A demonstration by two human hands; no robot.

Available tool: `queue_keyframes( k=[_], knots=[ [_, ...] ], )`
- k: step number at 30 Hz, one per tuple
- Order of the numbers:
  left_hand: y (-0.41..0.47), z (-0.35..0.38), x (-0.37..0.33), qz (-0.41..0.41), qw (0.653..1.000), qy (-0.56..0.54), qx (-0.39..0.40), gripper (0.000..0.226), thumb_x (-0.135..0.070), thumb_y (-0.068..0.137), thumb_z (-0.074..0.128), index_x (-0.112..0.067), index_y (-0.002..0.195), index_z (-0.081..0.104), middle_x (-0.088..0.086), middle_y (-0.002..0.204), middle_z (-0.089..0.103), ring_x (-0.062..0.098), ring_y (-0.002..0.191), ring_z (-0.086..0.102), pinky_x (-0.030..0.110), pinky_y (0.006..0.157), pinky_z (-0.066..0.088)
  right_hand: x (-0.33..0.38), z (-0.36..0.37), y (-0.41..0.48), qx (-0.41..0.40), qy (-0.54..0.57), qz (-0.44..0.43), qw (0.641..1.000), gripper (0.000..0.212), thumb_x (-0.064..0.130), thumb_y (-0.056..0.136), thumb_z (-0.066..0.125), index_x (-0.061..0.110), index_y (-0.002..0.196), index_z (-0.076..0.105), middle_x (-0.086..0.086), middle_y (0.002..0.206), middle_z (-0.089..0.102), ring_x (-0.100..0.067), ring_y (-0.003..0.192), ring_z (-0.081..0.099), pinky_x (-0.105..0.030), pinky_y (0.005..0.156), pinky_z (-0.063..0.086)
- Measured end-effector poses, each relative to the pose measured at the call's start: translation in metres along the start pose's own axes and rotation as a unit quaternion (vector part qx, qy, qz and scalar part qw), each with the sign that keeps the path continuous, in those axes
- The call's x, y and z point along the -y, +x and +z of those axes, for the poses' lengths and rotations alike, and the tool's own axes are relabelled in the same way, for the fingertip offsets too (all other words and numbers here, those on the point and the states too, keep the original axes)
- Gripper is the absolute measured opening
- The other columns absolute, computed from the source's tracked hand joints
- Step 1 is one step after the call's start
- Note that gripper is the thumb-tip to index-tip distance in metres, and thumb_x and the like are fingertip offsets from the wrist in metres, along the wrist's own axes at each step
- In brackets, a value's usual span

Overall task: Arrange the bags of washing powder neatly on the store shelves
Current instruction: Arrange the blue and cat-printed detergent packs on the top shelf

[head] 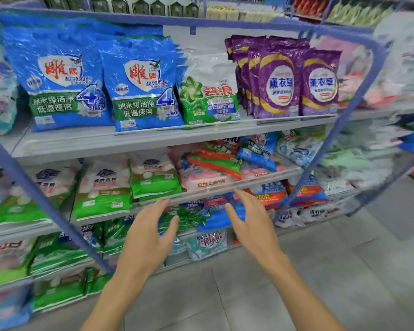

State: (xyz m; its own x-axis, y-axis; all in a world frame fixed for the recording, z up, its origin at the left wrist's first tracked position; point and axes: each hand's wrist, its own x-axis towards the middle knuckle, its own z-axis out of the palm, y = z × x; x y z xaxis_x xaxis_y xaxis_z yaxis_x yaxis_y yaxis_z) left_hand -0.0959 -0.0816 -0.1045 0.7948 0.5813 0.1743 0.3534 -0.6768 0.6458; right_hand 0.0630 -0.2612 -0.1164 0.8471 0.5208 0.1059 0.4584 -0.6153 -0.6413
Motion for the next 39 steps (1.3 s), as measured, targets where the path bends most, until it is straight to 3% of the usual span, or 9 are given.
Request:
queue_keyframes(
  k=[7, 15, 27, 29, 31, 33, 36, 37, 39],
  knots=[
    [0.029, 0.062, -0.06, 0.024, 0.998, -0.019, 0.046, 0.055, -0.037, 0.096, 0.065, -0.019, 0.146, 0.054, -0.002, 0.148, 0.055, 0.014, 0.138, 0.048, 0.028, 0.115, 0.034, -0.07, -0.052, 0.01, -0.005, -0.013, 0.045, 0.999, 0.062, 0.051, 0.103, 0.049, 0.025, 0.157, 0.034, 0.008, 0.159, 0.04, -0.011, 0.147, 0.031, -0.032, 0.116, 0.031],
    [0.069, 0.15, -0.136, 0.015, 0.998, 0.004, 0.063, 0.053, -0.038, 0.098, 0.063, -0.019, 0.146, 0.054, -0.004, 0.148, 0.055, 0.013, 0.138, 0.047, 0.018, 0.109, 0.028, -0.166, -0.11, 0.05, 0.006, -0.005, 0.079, 0.997, 0.061, 0.048, 0.104, 0.05, 0.021, 0.157, 0.036, 0.002, 0.157, 0.044, -0.016, 0.147, 0.033, -0.034, 0.113, 0.033],
    [0.145, 0.235, -0.166, -0.046, 0.996, -0.005, 0.071, 0.055, -0.043, 0.1, 0.059, -0.022, 0.15, 0.049, -0.006, 0.149, 0.054, 0.014, 0.139, 0.047, 0.021, 0.108, 0.031, -0.234, -0.109, 0.141, 0.068, 0.037, 0.098, 0.992, 0.057, 0.043, 0.104, 0.052, 0.017, 0.153, 0.041, -0.003, 0.152, 0.049, -0.019, 0.142, 0.04, -0.03, 0.108, 0.034],
    [0.166, 0.245, -0.168, -0.047, 0.996, -0.008, 0.078, 0.057, -0.046, 0.1, 0.056, -0.022, 0.152, 0.046, -0.004, 0.15, 0.053, 0.015, 0.139, 0.047, 0.024, 0.109, 0.033, -0.241, -0.106, 0.16, 0.07, 0.054, 0.114, 0.99, 0.057, 0.044, 0.104, 0.052, 0.018, 0.153, 0.041, -0.001, 0.152, 0.049, -0.015, 0.134, 0.049, -0.025, 0.098, 0.036],
    [0.189, 0.256, -0.167, -0.049, 0.995, -0.007, 0.083, 0.059, -0.048, 0.101, 0.053, -0.019, 0.152, 0.046, -0.001, 0.15, 0.054, 0.017, 0.137, 0.05, 0.032, 0.111, 0.037, -0.246, -0.102, 0.182, 0.077, 0.077, 0.134, 0.985, 0.056, 0.043, 0.104, 0.052, 0.017, 0.153, 0.042, 0.005, 0.148, 0.05, -0.007, 0.108, 0.06, -0.013, 0.081, 0.038],
    [0.213, 0.268, -0.165, -0.058, 0.994, -0.001, 0.093, 0.06, -0.049, 0.102, 0.051, -0.015, 0.151, 0.047, 0.002, 0.147, 0.057, 0.02, 0.128, 0.058, 0.033, 0.107, 0.042, -0.253, -0.097, 0.204, 0.072, 0.088, 0.137, 0.984, 0.056, 0.042, 0.104, 0.052, 0.016, 0.153, 0.042, 0.005, 0.15, 0.05, -0.011, 0.117, 0.06, -0.014, 0.091, 0.041],
    [0.245, 0.286, -0.156, -0.068, 0.994, 0.01, 0.09, 0.053, -0.047, 0.102, 0.052, -0.015, 0.144, 0.05, 0.006, 0.127, 0.069, 0.013, 0.076, 0.065, 0.03, 0.079, 0.048, -0.264, -0.086, 0.237, 0.075, 0.1, 0.141, 0.982, 0.059, 0.043, 0.103, 0.053, 0.015, 0.154, 0.041, -0.003, 0.155, 0.048, -0.02, 0.142, 0.045, -0.033, 0.11, 0.037],
    [0.253, 0.292, -0.152, -0.07, 0.994, 0.014, 0.083, 0.051, -0.047, 0.102, 0.052, -0.016, 0.142, 0.051, 0.003, 0.12, 0.07, 0.011, 0.072, 0.06, 0.028, 0.075, 0.043, -0.267, -0.081, 0.247, 0.077, 0.105, 0.141, 0.981, 0.059, 0.044, 0.103, 0.053, 0.015, 0.153, 0.042, -0.003, 0.154, 0.049, -0.021, 0.142, 0.045, -0.034, 0.11, 0.038],
    [0.263, 0.305, -0.144, -0.09, 0.993, 0.025, 0.072, 0.05, -0.05, 0.101, 0.052, -0.018, 0.139, 0.052, -0.005, 0.113, 0.062, 0.014, 0.087, 0.058, 0.029, 0.078, 0.041, -0.275, -0.07, 0.265, 0.078, 0.111, 0.134, 0.982, 0.053, 0.043, 0.103, 0.054, 0.015, 0.148, 0.047, -0.003, 0.147, 0.055, -0.021, 0.137, 0.049, -0.031, 0.103, 0.04]
  ],
)
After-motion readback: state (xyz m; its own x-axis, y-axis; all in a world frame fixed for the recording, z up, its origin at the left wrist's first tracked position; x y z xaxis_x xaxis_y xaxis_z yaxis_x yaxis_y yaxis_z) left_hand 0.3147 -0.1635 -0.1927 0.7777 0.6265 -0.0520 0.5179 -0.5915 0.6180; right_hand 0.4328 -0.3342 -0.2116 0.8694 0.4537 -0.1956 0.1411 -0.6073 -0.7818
